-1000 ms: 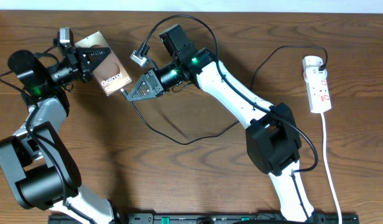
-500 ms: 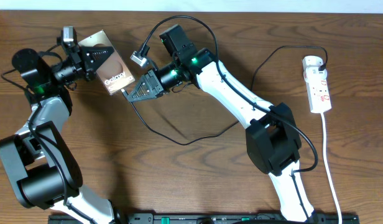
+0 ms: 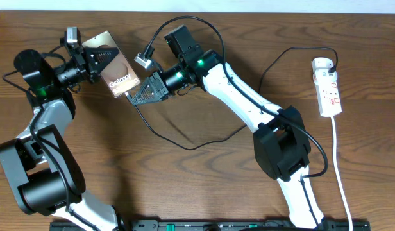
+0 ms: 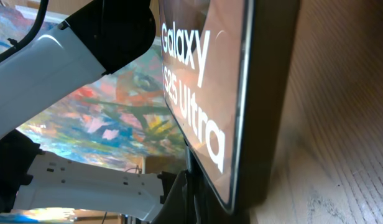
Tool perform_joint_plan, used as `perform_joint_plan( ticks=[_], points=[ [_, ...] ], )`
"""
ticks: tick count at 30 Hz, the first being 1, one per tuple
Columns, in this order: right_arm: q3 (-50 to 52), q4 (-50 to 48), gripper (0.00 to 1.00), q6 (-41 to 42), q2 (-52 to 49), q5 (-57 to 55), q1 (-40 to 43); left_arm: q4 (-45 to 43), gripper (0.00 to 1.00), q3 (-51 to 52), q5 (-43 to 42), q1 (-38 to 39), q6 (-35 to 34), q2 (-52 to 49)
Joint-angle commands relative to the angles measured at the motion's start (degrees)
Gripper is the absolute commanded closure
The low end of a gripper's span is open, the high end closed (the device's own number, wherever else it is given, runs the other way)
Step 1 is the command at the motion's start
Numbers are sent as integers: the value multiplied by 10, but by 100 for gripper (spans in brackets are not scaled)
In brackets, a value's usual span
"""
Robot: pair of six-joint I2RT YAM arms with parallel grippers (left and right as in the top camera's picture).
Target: Plug charger to phone and switch on socket
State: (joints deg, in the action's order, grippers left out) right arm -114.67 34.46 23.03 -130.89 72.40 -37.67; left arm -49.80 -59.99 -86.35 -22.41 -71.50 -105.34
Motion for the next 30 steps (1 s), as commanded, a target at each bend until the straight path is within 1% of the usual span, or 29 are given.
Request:
perform_joint_plan(
  ticks=[1, 30],
  points=[
    [1, -2, 99, 3, 0, 4, 2, -5, 93, -17, -22, -3, 12, 5],
    [1, 1, 99, 3, 0, 6, 9, -5, 93, -17, -21, -3, 14, 5]
  ],
)
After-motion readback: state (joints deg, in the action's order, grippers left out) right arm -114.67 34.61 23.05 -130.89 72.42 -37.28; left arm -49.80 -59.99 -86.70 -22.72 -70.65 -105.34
